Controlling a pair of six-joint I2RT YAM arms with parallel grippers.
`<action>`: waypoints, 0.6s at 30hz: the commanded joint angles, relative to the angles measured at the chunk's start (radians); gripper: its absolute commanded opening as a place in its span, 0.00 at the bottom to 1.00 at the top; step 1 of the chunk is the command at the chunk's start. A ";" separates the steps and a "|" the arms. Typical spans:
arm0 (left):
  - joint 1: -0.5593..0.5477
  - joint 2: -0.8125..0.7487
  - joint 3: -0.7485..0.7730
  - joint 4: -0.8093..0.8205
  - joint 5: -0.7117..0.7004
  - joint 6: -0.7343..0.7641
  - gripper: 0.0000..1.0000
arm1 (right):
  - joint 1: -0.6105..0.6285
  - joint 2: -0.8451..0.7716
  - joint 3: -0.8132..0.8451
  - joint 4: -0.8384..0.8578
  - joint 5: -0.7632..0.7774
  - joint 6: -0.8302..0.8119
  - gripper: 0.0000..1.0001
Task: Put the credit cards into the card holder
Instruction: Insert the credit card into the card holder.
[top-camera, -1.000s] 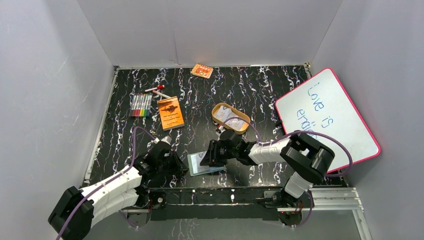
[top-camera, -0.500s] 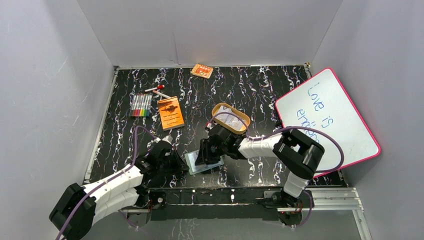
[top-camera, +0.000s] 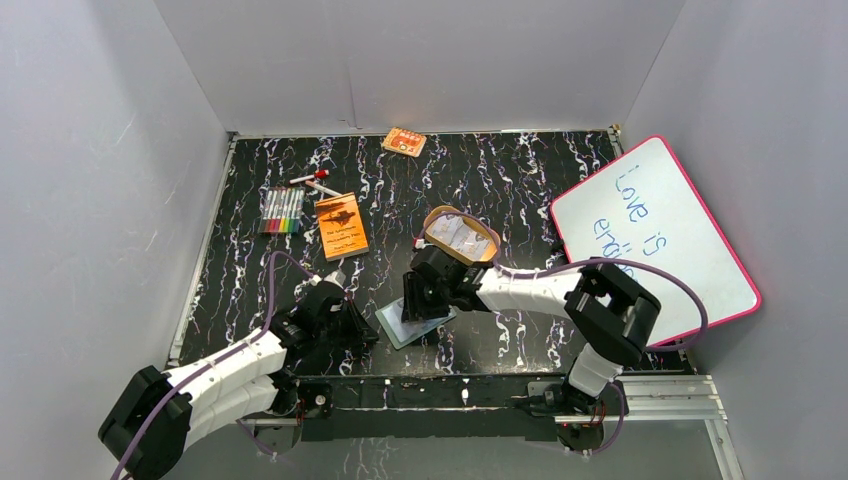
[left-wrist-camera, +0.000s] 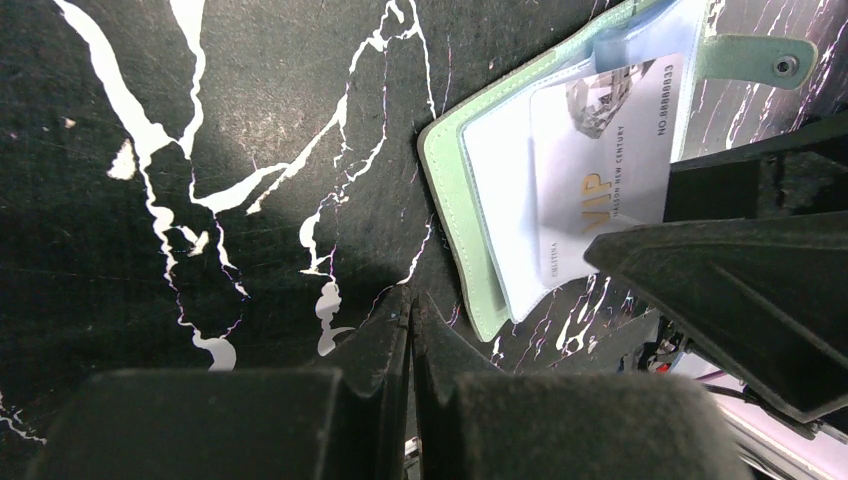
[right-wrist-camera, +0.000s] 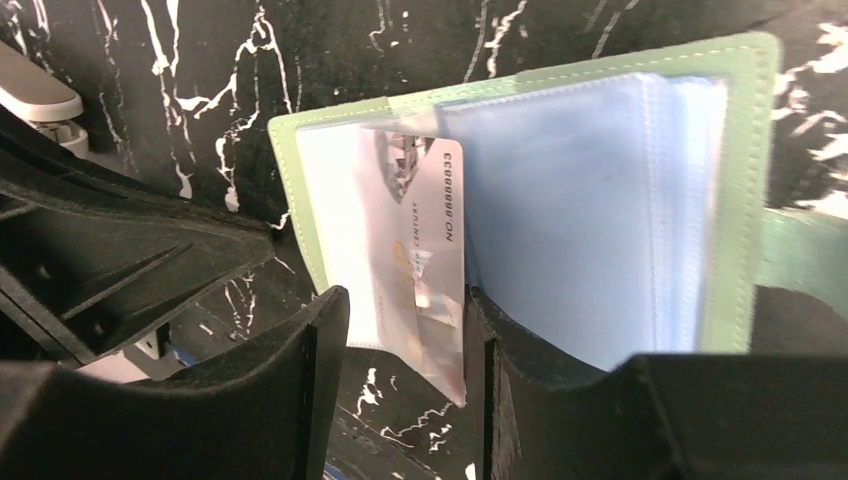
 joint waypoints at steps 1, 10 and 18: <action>-0.004 0.001 0.007 -0.044 -0.032 0.009 0.00 | 0.001 -0.052 0.045 -0.081 0.088 -0.047 0.54; -0.005 0.008 0.009 -0.033 -0.032 0.007 0.00 | 0.002 -0.058 0.077 -0.116 0.140 -0.093 0.54; -0.004 0.022 0.030 0.001 -0.030 0.003 0.00 | 0.002 -0.001 0.110 -0.097 0.113 -0.120 0.54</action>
